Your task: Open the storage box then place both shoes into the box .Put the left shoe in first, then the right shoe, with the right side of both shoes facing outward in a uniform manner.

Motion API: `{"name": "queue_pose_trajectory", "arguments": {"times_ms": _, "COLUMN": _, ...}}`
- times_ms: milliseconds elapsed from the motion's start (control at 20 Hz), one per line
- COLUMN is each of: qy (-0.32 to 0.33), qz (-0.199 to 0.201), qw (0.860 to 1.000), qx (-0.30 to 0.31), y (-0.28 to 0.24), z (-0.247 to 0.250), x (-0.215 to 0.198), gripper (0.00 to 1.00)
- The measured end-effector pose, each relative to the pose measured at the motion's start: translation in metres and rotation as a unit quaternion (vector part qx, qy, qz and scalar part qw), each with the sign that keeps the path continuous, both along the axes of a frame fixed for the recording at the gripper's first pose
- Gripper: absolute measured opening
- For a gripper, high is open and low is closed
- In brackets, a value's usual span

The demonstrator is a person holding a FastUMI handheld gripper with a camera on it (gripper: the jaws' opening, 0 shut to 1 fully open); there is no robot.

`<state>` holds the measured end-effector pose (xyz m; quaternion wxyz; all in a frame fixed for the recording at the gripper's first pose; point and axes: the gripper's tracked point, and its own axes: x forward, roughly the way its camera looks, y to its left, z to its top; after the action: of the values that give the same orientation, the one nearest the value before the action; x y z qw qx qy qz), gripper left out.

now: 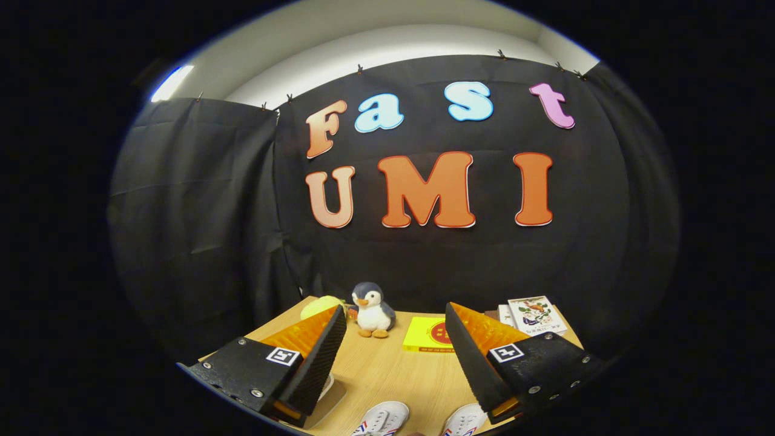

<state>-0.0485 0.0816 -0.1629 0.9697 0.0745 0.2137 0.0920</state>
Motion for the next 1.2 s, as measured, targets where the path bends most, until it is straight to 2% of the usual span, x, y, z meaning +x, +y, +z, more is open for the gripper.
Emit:
{"name": "queue_pose_trajectory", "arguments": {"times_ms": 250, "qy": 0.081, "qz": 0.049, "qw": 0.995, "qx": 0.039, "y": 0.051, "z": -0.052, "x": -0.019, "gripper": 0.97}}
{"name": "queue_pose_trajectory", "arguments": {"times_ms": 500, "qy": 0.173, "qz": 0.095, "qw": 0.979, "qx": 0.044, "y": 0.086, "z": -0.108, "x": -0.049, "gripper": 0.96}}
{"name": "queue_pose_trajectory", "arguments": {"times_ms": 800, "qy": 0.270, "qz": 0.149, "qw": 0.945, "qx": 0.109, "y": 0.131, "z": -0.152, "x": -0.083, "gripper": 0.95}}
{"name": "queue_pose_trajectory", "arguments": {"times_ms": 1200, "qy": 0.365, "qz": 0.172, "qw": 0.898, "qx": 0.177, "y": 0.165, "z": -0.203, "x": -0.116, "gripper": 0.96}}
